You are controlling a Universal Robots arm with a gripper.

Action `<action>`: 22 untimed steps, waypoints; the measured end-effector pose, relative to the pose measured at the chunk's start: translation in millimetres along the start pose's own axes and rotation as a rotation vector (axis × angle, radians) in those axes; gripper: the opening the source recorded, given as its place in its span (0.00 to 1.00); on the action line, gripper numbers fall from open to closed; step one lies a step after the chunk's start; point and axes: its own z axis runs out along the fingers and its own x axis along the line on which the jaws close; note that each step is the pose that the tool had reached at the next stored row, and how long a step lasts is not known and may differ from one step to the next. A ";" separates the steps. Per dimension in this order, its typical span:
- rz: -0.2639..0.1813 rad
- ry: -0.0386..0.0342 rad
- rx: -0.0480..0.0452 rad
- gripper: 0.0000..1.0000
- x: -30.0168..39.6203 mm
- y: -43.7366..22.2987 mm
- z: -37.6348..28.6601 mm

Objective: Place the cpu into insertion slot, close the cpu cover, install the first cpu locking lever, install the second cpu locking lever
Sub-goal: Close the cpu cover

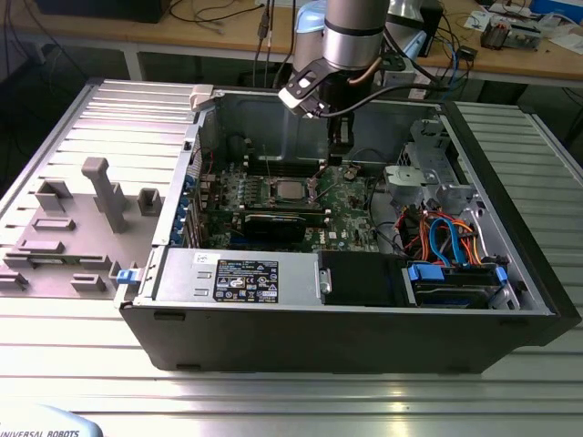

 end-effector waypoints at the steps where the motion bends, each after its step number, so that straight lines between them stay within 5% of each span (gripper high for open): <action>1: 0.000 0.0000 0.0000 0.11 0.0 0.1 0.0; 22: 0.000 0.0000 0.0005 0.11 0.1 6.7 0.3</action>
